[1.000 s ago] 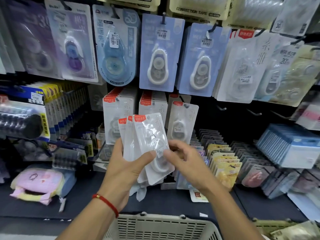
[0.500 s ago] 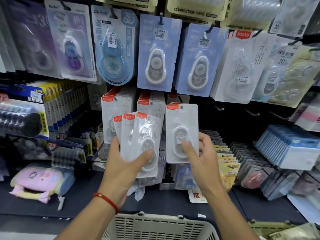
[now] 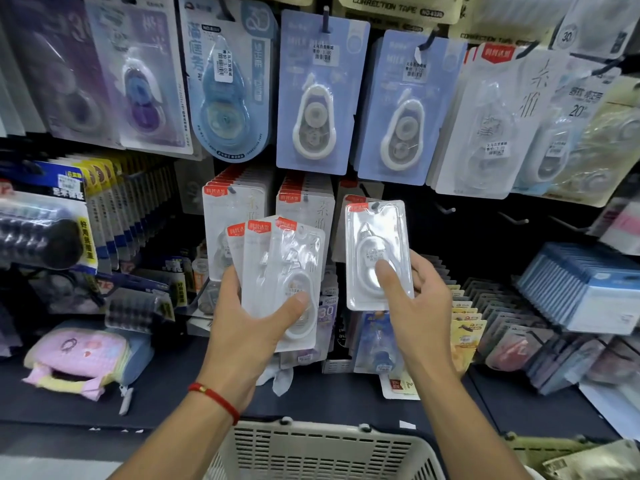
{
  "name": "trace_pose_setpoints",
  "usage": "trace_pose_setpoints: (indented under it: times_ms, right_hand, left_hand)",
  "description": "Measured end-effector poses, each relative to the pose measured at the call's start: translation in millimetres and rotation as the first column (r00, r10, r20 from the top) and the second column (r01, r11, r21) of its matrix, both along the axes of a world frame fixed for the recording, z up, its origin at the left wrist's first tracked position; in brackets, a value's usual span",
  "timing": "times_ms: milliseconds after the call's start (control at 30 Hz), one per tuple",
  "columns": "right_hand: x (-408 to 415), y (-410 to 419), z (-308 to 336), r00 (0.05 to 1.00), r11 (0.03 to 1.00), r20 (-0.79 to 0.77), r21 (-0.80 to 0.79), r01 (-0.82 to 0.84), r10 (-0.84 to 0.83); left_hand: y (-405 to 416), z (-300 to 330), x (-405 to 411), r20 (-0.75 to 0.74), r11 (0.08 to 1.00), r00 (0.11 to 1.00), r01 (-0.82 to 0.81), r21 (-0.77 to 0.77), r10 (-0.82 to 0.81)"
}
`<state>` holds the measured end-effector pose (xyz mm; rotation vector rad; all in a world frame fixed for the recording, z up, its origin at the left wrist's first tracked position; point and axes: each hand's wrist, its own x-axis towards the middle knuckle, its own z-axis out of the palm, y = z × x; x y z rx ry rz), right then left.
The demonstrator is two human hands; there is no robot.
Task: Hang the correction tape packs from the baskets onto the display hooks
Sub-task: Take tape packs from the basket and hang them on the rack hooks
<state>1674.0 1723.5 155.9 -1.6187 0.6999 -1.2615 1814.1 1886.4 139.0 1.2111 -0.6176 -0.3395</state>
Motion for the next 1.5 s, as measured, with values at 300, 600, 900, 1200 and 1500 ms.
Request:
trace_pose_setpoints:
  times_ms: [300,600,900,1200,1500]
  right_hand:
    - [6,-6,-11,0.885,0.996,-0.456,0.049,-0.079,0.093]
    - [17,25,-11,0.852,0.875,-0.201,0.114,-0.47,0.484]
    - [8,14,-2,0.953,0.939,0.112,0.172,-0.296,0.28]
    - [5,-1,1,0.987,0.977,0.111,0.166,-0.135,0.117]
    - [8,-9,-8,0.96,0.998,-0.275,0.025,0.053,-0.044]
  left_hand:
    - [1,-1,-1,-0.014,0.998,0.999,0.046,-0.039,-0.046]
    - [-3,2,-8,-0.099,0.995,0.992,0.066,-0.072,-0.073]
    - [2,5,-6,-0.14,0.998,0.989,0.04,-0.057,-0.048]
    - [1,1,-2,-0.109,0.998,0.993,-0.052,-0.026,0.049]
    - [4,2,-2,-0.094,0.999,0.994,-0.052,-0.005,0.052]
